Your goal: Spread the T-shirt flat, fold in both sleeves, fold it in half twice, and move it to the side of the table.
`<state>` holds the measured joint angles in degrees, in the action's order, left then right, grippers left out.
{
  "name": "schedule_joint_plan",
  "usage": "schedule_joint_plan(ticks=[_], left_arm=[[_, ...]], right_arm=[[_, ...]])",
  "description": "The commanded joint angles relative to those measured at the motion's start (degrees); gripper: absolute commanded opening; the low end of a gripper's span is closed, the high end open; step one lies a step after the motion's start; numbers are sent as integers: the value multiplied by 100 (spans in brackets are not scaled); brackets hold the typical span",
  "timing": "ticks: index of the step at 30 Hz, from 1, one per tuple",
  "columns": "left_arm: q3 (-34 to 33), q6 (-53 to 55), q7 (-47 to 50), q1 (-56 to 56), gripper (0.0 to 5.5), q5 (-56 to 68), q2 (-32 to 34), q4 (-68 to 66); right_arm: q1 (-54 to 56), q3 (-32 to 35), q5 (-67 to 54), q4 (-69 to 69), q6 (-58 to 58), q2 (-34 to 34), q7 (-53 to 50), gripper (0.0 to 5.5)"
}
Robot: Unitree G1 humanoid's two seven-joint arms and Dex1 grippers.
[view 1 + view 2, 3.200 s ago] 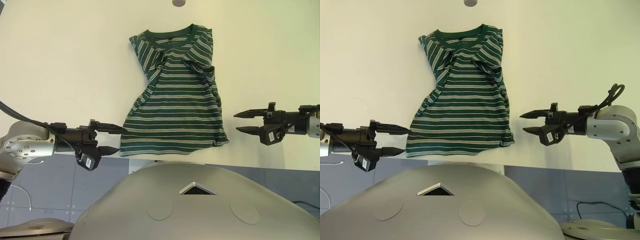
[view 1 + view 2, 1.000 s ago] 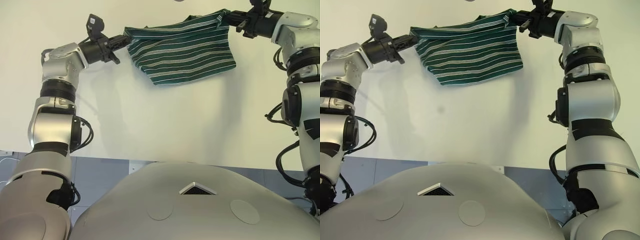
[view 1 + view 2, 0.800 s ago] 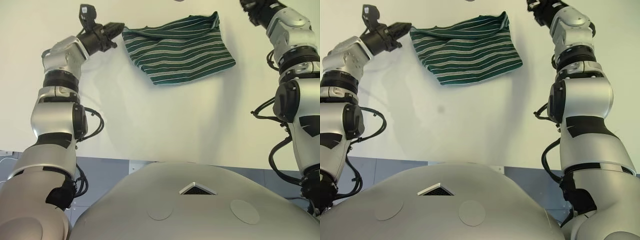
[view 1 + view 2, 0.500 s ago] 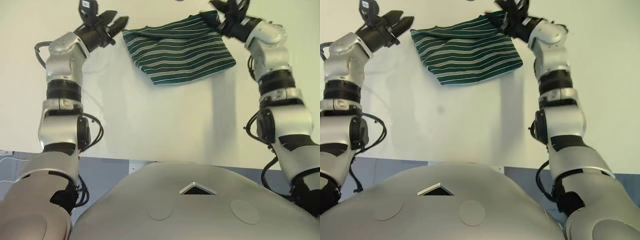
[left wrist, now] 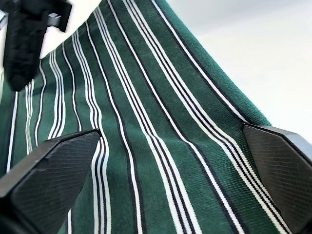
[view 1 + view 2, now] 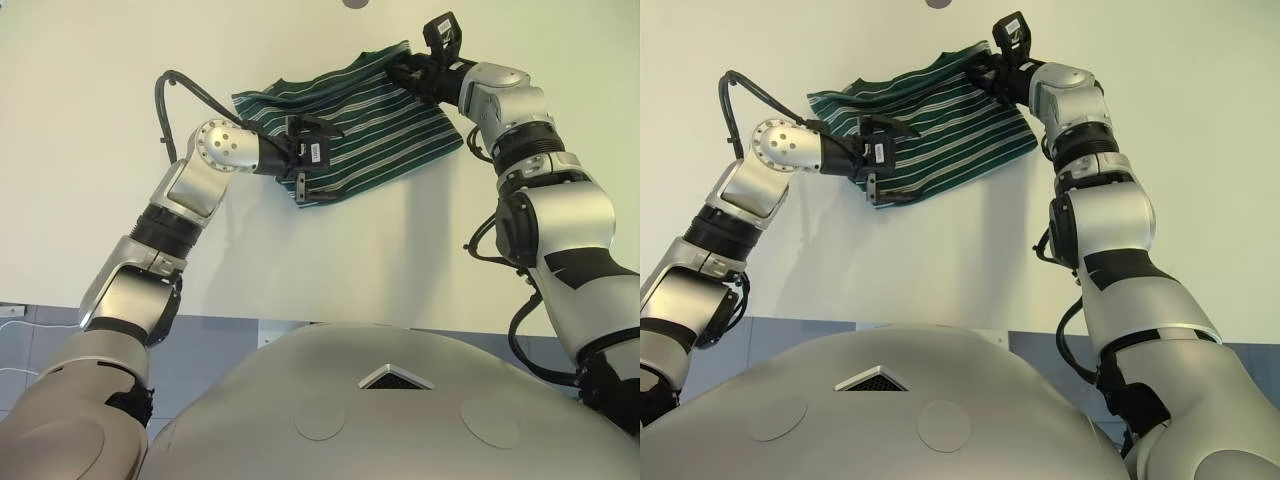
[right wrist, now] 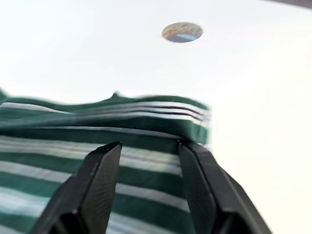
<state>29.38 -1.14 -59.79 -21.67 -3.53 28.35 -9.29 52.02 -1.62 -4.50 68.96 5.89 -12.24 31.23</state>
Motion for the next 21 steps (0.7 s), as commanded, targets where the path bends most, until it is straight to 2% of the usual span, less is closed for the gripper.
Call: schedule_joint_plan(ticks=[1,3,4,7,8,10,15,19,21], left_arm=[[-149,428,531,191,538,54,-491,123],[-666,748,1062,208,538,402,-829,406],[-1046,927,1255,252,538,602,-822,690],[-2557,1546,1557,224,538,1561,-445,1536],[-2943,1598,1577,227,538,1687,-202,1576],[-3375,1607,1526,327,538,1744,181,1485],[-3392,1608,1502,657,538,1636,360,1718],[-3180,1683,1579,809,538,1588,324,1941],[-3070,1725,1536,827,538,1576,386,2020]], right_arm=[[462,227,44,27,-782,123,-381,215],[76,-166,385,-439,-1142,130,-14,215],[-479,-392,337,-1280,-1056,135,444,215],[-2815,-1228,-265,-5093,55,-200,1396,215],[-3413,-1443,-303,-5979,378,-383,1481,215],[-4132,-1631,-183,-6919,818,-735,1641,215],[-4867,-1229,-15,-8045,1351,-2091,2279,215],[-4522,-1642,1276,-6882,814,-2789,1874,215],[-4289,-1400,1173,-6660,829,-2886,1869,215]])
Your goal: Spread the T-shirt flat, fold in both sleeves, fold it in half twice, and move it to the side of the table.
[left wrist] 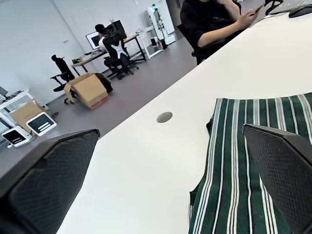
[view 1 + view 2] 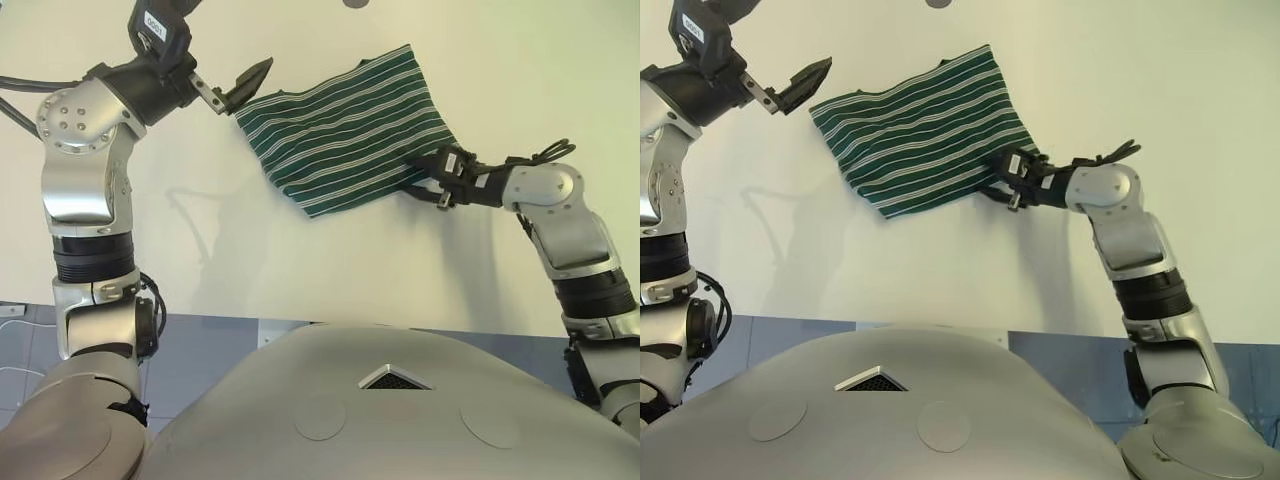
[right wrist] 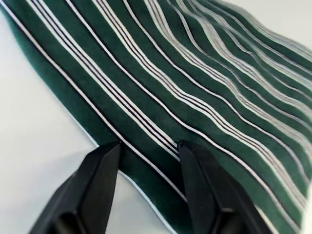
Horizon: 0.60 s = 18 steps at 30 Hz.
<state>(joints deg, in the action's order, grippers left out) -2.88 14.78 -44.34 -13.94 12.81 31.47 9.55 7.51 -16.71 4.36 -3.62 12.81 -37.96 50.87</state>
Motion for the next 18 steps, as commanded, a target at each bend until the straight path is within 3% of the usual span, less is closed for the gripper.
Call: schedule_joint_plan(ticks=[1,3,8,13,18], left_arm=[[206,154,-38,108,538,-57,112,196],[297,187,-79,195,538,-50,143,276],[867,-281,-309,10,538,-514,283,-136],[1499,-1499,-717,-60,538,-1387,716,-644],[1797,-2803,-1275,71,538,-1975,1494,-910]], right_arm=[[375,258,262,858,99,-402,-139,215],[888,365,471,1597,-110,-498,-463,215],[2418,280,1126,3416,-1187,107,-1955,215],[1905,462,506,2101,-1186,456,-1597,215],[1241,-642,350,1754,-681,1886,-1306,215]])
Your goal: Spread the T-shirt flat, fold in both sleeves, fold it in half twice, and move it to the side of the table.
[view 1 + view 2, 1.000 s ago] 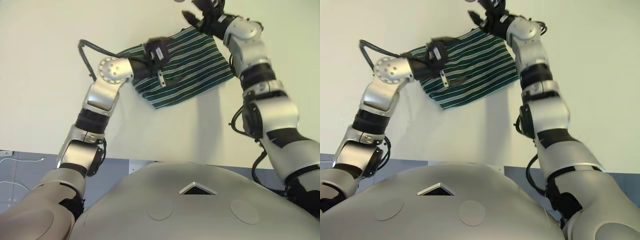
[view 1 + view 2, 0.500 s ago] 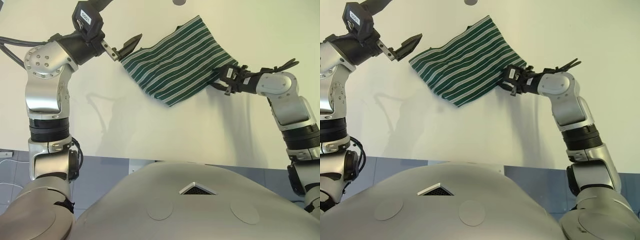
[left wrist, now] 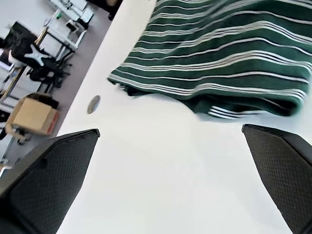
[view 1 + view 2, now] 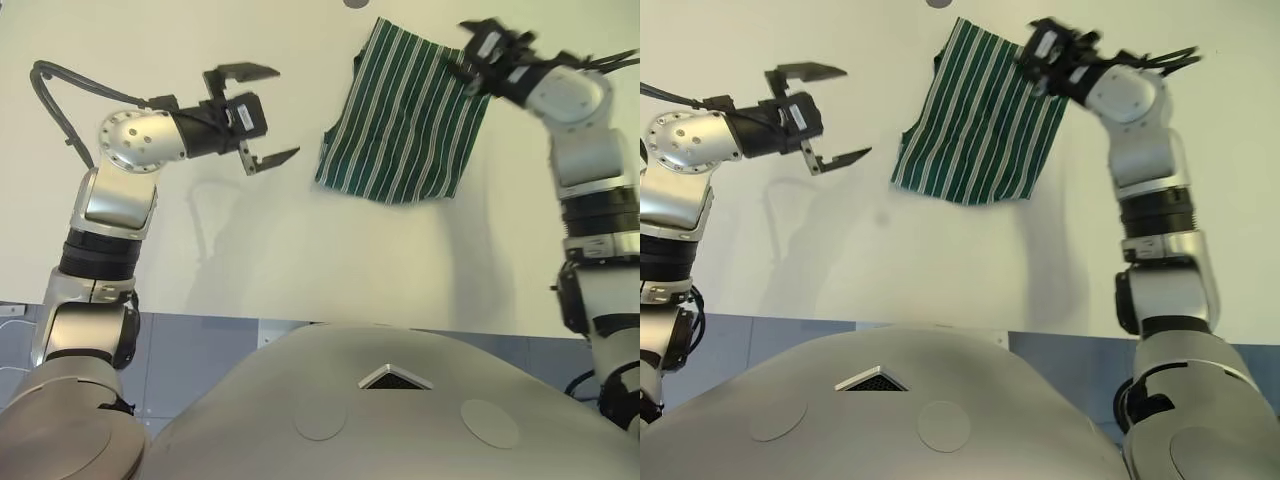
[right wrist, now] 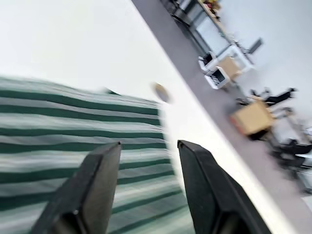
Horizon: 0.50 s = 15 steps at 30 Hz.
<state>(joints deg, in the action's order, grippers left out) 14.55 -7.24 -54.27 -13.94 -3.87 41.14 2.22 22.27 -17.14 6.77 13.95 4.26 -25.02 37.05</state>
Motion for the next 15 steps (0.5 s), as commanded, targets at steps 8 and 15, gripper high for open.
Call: schedule_joint_plan(ticks=[8,15], left_arm=[[43,-1898,-384,964,538,-367,1144,143],[618,-1508,124,933,538,-461,-64,643]], right_arm=[[-1552,-939,354,-1505,-226,-392,637,215],[-1434,818,-1041,-3054,497,-804,815,215]])
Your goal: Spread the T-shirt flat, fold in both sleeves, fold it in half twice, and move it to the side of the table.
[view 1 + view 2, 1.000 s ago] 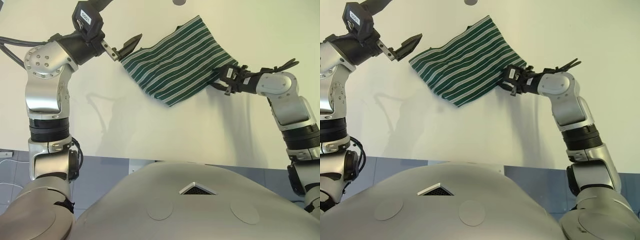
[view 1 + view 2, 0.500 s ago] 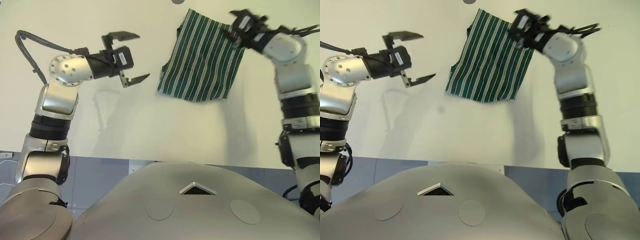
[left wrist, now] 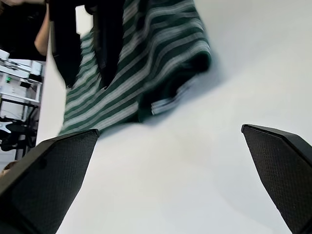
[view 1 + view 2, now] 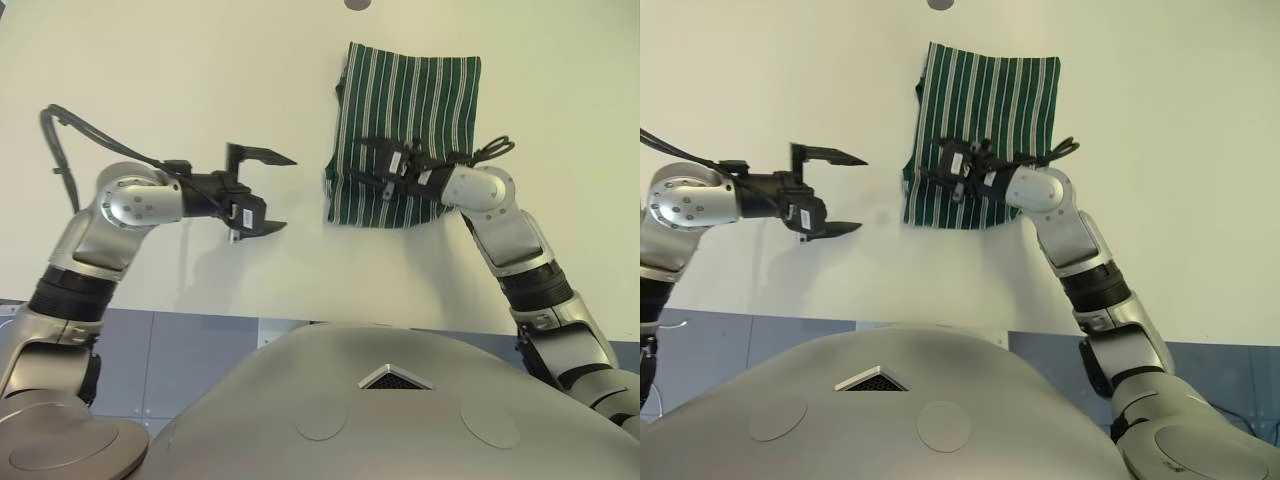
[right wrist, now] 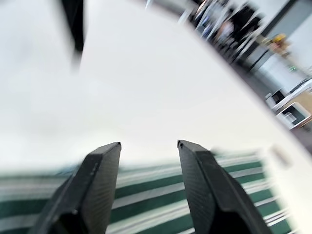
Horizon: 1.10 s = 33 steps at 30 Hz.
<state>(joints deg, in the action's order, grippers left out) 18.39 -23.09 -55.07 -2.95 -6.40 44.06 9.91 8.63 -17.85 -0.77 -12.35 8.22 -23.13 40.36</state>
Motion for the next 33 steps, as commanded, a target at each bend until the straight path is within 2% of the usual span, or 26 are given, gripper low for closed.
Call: schedule_joint_plan(ticks=[1,3,4,7,10,14,18,26,31,33], left_arm=[[318,47,225,-215,538,-303,-448,-222],[551,-68,231,-360,538,-539,-609,-455],[680,-181,240,-454,519,-723,-663,-629],[971,-575,371,-709,471,-1377,-668,-1235],[1204,-926,663,-1075,416,-2006,-679,-1798],[1417,-1104,849,-1323,348,-2167,-811,-2234],[1660,-1212,790,-1344,259,-2046,-954,-2442],[2047,-1381,513,-1670,104,-1947,-1079,-3018],[2105,-1343,391,-1935,8,-1765,-1273,-3555],[2105,-1341,297,-1969,0,-1645,-1301,-3649]], right_arm=[[-248,1143,-222,-344,-79,-1495,752,215],[-686,1552,-37,66,-653,-2398,1219,215],[-874,1721,4,266,-927,-2710,1378,215],[-1299,2090,-145,449,-1374,-3158,1672,215],[-1770,2179,-174,220,-1542,-3162,1672,215],[-2415,2128,83,279,-2151,-3310,1780,215],[-2302,1889,318,446,-2669,-3255,1747,215],[-1714,990,1663,1409,-3639,-3038,1120,215],[-1601,656,1607,1516,-3582,-3103,1303,116],[-1457,539,1665,1583,-3540,-3048,1296,71]])
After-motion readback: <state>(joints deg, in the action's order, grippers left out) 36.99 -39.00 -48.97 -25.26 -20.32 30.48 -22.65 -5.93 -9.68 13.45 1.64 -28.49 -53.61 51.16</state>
